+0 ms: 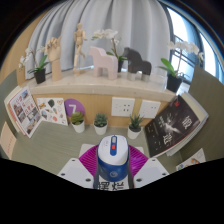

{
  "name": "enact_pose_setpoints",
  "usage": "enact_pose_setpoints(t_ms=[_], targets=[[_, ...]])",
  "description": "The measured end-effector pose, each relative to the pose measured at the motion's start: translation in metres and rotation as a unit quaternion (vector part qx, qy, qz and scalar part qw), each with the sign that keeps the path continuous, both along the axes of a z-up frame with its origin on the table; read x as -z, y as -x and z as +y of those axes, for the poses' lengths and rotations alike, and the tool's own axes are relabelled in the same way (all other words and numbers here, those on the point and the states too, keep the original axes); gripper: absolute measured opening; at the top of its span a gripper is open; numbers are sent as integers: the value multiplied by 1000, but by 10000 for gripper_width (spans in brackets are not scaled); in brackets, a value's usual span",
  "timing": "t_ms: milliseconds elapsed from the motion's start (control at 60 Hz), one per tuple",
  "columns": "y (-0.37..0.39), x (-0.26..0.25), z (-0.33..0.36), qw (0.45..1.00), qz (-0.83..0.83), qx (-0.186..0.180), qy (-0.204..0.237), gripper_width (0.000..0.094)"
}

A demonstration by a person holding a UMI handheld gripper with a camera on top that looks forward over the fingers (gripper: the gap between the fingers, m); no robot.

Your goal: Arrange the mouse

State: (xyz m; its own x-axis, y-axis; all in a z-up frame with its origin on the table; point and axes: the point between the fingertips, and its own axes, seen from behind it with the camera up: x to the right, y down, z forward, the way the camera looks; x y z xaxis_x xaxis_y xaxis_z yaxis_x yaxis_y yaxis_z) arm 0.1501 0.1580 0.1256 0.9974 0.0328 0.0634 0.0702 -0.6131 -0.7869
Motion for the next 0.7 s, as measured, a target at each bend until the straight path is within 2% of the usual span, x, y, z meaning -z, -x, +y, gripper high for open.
enact_pose_setpoints(t_ms=[150, 283, 333, 417, 617, 700], targets=[[-15, 81, 5, 998, 19, -1, 64, 396], [-9, 133, -3, 993, 42, -9, 107, 401], [-9, 134, 0, 995, 46, -9, 92, 397], [-9, 134, -1, 994, 54, -10, 93, 401], [-7, 137, 0, 993, 45, -26, 104, 560], [-10, 135, -7, 992, 30, -22, 123, 710]])
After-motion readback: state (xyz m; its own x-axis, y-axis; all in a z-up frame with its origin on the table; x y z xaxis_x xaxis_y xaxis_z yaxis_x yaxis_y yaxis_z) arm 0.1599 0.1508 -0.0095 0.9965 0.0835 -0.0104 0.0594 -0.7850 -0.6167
